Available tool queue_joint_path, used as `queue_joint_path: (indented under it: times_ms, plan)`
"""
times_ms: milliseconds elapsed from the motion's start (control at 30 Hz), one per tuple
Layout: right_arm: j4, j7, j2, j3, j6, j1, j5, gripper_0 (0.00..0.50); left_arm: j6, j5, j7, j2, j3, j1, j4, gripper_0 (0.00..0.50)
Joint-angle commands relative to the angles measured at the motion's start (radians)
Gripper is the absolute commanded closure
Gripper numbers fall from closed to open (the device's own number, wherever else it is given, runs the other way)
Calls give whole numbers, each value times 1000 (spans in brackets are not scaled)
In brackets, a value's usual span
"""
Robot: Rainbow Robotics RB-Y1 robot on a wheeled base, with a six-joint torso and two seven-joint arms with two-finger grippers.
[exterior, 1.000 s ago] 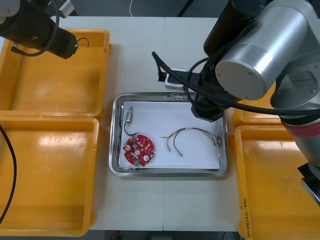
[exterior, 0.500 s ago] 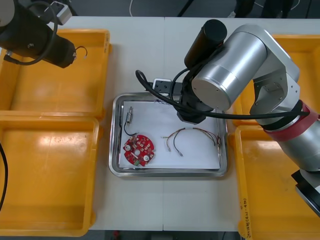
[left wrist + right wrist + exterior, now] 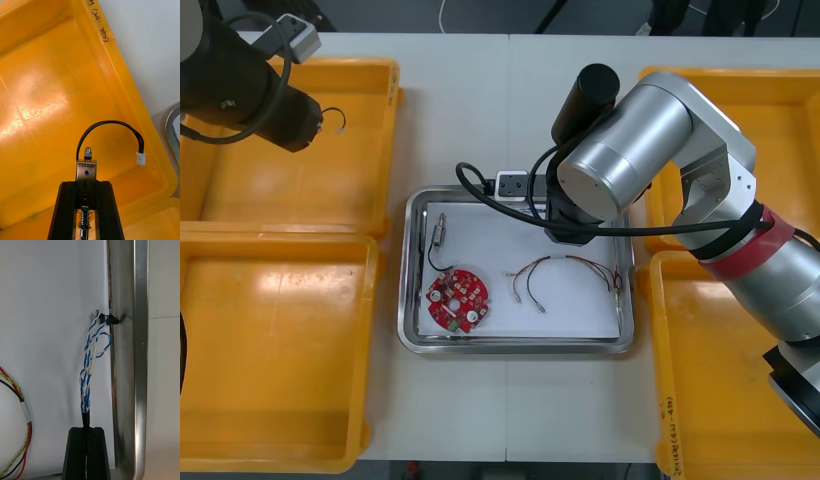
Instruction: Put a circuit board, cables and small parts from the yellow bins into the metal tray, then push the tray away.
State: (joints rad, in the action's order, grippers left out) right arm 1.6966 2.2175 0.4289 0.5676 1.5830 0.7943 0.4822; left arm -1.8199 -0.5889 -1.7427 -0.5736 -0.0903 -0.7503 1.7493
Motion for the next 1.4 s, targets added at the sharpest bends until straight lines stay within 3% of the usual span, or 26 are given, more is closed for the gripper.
queue_joint_path:
  times_ms: [33,467,500,533,567,633,667,900,1100,1400]
  plan:
    - [-8,34,-13,40,-27,-9,-36,500,-15,11,147,-28,-3,6,48,499]
    - [-9,48,16,80,-67,-29,-76,500,-12,9,152,-28,-5,6,52,498]
    - [-11,50,19,81,-74,-30,-79,456,-12,11,152,-28,-3,6,52,500]
    - [-11,53,19,80,-77,-33,-83,372,-13,11,152,-28,-5,6,52,500]
    - [-9,56,21,81,-83,-35,-88,215,-13,11,154,-28,-5,6,52,500]
    - [-9,59,25,81,-92,-38,-90,55,-13,9,155,-28,-3,6,52,499]
    - [-9,59,25,81,-93,-40,-90,0,-12,9,155,-28,-5,6,52,499]
    - [-9,57,30,80,-86,-38,-90,0,-7,9,160,-28,-5,6,52,499]
    - [5,50,24,26,-49,-37,-37,0,-4,0,166,-28,-3,6,56,500]
    - [121,25,-22,-143,200,-38,-34,0,-4,-19,184,-28,-3,6,61,500]
